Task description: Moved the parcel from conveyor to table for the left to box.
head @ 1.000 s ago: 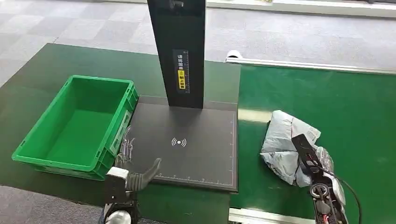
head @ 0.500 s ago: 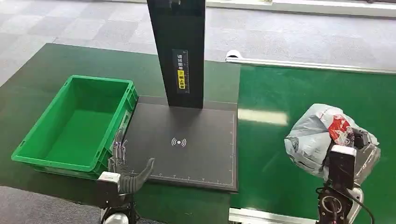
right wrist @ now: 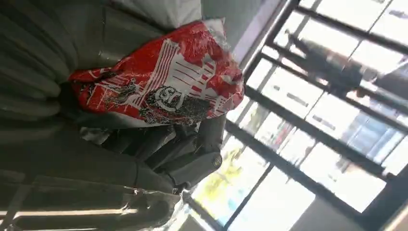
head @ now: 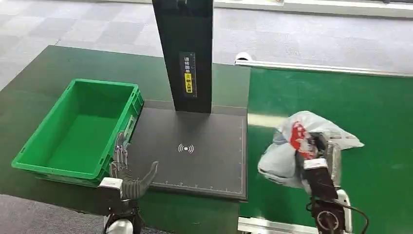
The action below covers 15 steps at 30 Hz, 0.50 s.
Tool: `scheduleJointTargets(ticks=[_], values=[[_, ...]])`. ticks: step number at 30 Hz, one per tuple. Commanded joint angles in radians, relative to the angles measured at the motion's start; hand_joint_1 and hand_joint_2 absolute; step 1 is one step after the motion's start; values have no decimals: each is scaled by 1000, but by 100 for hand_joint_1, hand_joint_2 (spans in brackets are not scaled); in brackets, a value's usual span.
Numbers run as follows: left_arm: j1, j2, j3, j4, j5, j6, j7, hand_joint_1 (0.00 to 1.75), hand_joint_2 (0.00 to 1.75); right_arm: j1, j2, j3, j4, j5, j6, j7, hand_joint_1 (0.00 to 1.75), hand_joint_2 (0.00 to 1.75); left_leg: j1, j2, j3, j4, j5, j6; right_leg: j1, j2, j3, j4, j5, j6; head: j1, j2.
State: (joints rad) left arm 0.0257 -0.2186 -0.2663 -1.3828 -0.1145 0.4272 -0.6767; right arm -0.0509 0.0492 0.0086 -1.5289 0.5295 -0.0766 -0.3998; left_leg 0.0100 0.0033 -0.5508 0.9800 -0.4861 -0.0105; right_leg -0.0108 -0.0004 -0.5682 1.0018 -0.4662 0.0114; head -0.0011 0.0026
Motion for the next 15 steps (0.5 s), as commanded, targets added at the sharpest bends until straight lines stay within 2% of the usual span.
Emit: scheduleJointTargets(ticks=[1, 15], values=[[-64, 5, 22, 87, -8, -21, 12, 0, 175, -36, 11, 328, 158, 32, 59, 3, 175, 175, 1, 2, 2, -1, 0, 0, 1, 2, 2, -1, 1, -1, 0, 0], [-70, 5, 20, 101, -20, -34, 25, 0, 175, -61, 7, 378, 198, 20, 168, -16, 175, 175, 0, 0, 1, -2, 1, 0, 0, 1, 1, -2, 1, -1, 0, 0]])
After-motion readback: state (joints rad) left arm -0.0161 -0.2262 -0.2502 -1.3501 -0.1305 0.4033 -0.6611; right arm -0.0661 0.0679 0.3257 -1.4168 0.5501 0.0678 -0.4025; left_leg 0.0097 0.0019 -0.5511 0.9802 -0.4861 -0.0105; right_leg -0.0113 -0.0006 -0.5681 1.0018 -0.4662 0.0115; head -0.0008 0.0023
